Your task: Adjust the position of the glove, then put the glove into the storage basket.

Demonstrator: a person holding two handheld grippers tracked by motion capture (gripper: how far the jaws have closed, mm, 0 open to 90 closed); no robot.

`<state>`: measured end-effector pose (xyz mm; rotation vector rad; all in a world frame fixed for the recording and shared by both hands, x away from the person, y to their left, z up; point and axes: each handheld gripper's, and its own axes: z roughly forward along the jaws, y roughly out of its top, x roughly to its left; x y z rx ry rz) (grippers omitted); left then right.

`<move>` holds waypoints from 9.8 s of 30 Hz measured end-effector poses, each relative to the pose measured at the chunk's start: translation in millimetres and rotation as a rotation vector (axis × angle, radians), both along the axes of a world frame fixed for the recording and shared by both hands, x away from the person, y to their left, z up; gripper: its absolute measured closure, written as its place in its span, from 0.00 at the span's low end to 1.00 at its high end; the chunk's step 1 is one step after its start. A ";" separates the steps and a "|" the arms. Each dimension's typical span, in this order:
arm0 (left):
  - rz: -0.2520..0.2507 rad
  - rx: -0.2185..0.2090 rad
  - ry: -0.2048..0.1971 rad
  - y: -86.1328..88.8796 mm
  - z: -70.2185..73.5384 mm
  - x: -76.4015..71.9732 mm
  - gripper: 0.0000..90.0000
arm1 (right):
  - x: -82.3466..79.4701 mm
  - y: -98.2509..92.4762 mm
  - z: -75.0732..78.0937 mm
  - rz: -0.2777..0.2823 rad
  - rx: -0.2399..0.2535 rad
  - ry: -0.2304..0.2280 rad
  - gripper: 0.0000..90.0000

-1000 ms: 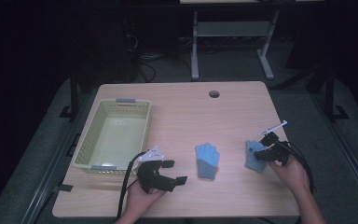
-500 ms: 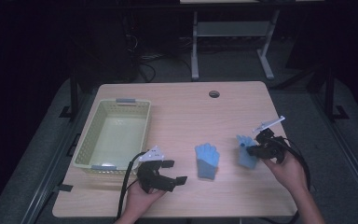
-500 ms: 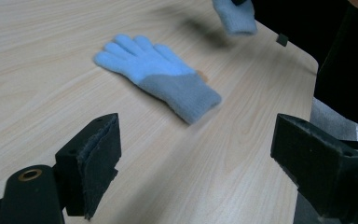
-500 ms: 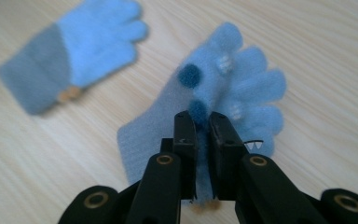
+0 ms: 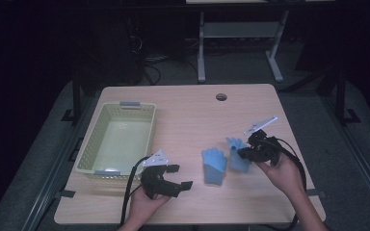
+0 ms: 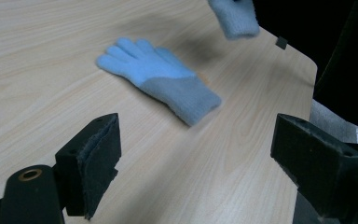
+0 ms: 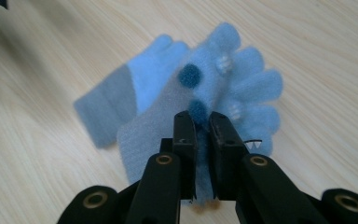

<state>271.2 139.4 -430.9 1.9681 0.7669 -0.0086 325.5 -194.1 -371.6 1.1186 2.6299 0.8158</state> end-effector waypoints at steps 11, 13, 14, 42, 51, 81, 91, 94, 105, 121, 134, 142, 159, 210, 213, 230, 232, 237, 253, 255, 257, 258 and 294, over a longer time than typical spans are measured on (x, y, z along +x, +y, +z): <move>0.002 -0.001 0.006 1.8 -0.3 0.8 0.17 | 6.3 38.2 -9.8 0.082 0.001 0.029 0.91; 0.007 -0.006 0.011 2.7 0.2 0.6 0.17 | 7.3 47.6 -14.4 0.097 0.001 0.040 0.90; 0.007 -0.006 0.011 3.0 0.6 0.4 0.17 | 7.4 50.1 -15.9 0.104 0.002 0.043 0.90; 0.012 -0.009 0.015 3.8 0.3 -0.1 0.17 | 3.9 74.6 -48.5 0.094 -0.041 0.076 0.85; 0.019 -0.009 0.022 3.7 -0.6 0.1 0.17 | 3.0 75.8 -50.9 0.062 -0.052 0.046 0.70; 0.058 -0.059 0.164 -23.0 -9.7 17.3 0.25 | -7.1 40.5 -56.6 -0.115 0.201 0.080 0.48; 0.116 -0.080 0.280 -43.1 -16.6 32.0 0.27 | -17.1 18.3 -76.6 -0.222 0.353 0.181 0.43; 0.126 -0.086 0.323 -47.8 -22.8 36.5 0.30 | -20.4 15.7 -78.3 -0.237 0.391 0.200 0.46; 0.147 -0.099 0.407 -56.8 -39.0 44.8 0.40 | -19.2 17.0 -90.4 -0.263 0.459 0.252 0.52; 0.128 -0.090 0.429 -61.1 -49.0 47.6 0.60 | -21.3 26.1 -100.0 -0.280 0.481 0.256 0.64; 0.135 -0.151 0.504 -61.1 -56.6 53.9 0.73 | -21.7 29.7 -103.3 -0.276 0.520 0.280 0.77; 0.121 -0.166 0.506 -60.6 -55.3 56.7 0.77 | -22.6 28.6 -101.3 -0.259 0.537 0.278 0.82; 0.090 -0.206 0.470 -53.7 -43.8 57.2 0.78 | -22.6 27.8 -91.2 -0.230 0.592 0.262 0.85; 0.049 -0.243 0.350 -17.7 22.0 64.2 0.78 | -13.0 54.7 -26.4 -0.142 0.622 0.173 0.85; 0.055 -0.252 0.351 -12.3 24.9 66.0 0.78 | -8.5 61.3 -20.3 -0.129 0.622 0.168 0.85; 0.078 -0.278 0.337 24.0 42.1 74.8 0.79 | 9.0 91.4 -3.6 -0.082 0.645 0.175 0.85; 0.081 -0.273 0.335 27.8 44.3 75.8 0.79 | 10.9 94.5 -2.6 -0.076 0.643 0.174 0.85; 0.085 -0.282 0.337 36.0 49.0 79.3 0.80 | 15.2 101.5 0.7 -0.067 0.651 0.172 0.85; 0.115 -0.315 0.340 70.2 58.1 84.6 0.80 | 29.5 133.4 14.5 -0.026 0.652 0.173 0.85; 0.119 -0.318 0.340 74.4 58.5 85.3 0.80 | 31.6 137.1 15.2 -0.020 0.653 0.169 0.84; 0.117 -0.319 0.337 76.7 58.4 86.0 0.80 | 33.3 140.9 15.9 -0.016 0.653 0.170 0.84; 0.123 -0.323 0.343 80.5 58.7 86.4 0.80 | 34.0 143.1 15.8 -0.016 0.659 0.176 0.84; 0.157 -0.310 0.378 129.7 51.3 90.0 0.82 | 48.3 192.6 7.3 0.030 0.647 0.216 0.83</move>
